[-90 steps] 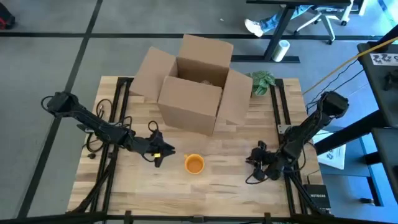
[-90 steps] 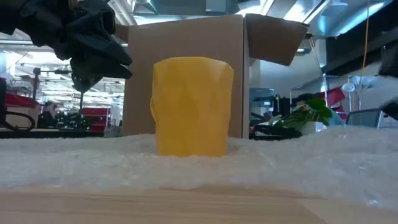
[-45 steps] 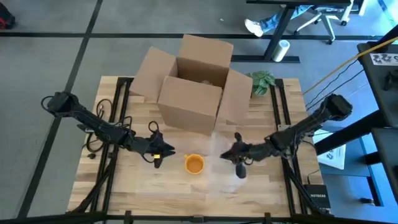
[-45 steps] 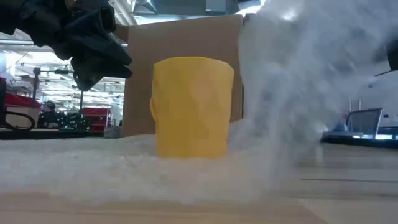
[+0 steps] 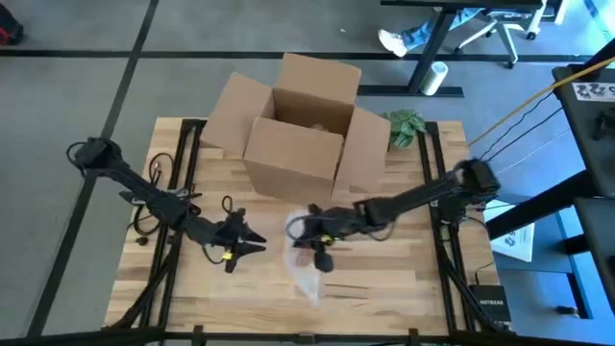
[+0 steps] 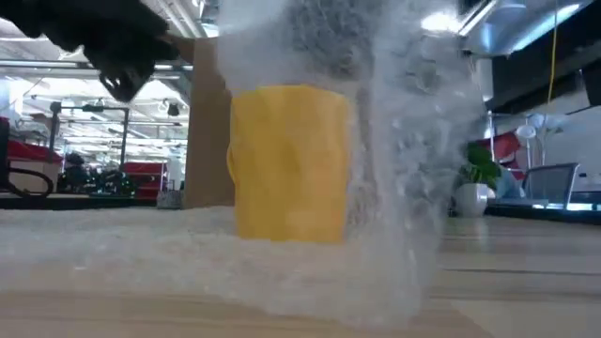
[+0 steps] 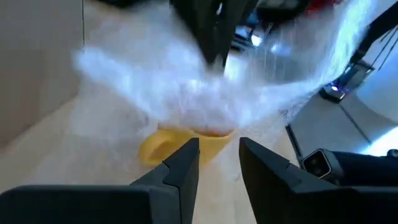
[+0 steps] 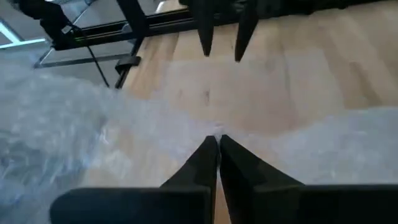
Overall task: Wrap mug
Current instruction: Wrap the yellow mug with the bubble wrap
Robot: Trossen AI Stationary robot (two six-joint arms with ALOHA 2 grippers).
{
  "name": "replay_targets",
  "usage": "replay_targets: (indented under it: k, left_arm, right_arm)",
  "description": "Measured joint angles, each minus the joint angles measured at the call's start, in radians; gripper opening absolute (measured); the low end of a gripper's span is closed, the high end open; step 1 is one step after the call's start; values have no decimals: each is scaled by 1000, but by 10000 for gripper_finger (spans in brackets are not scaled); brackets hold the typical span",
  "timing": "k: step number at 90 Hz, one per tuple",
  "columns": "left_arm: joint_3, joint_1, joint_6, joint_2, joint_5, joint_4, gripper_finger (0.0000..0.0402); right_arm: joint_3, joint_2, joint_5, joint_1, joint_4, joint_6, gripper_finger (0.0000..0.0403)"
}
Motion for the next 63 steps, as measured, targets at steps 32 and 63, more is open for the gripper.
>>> replay_targets:
  k: [32,63]
  left_arm:
    - [0,-125,-5,-69,-122,-85,98]
    - [0,-140,2,-70,-157,-110,98]
  right_arm:
    - [249,125,-124,-21,-142,-85,111]
    - [387,124,-86,-43,-250,-105,157]
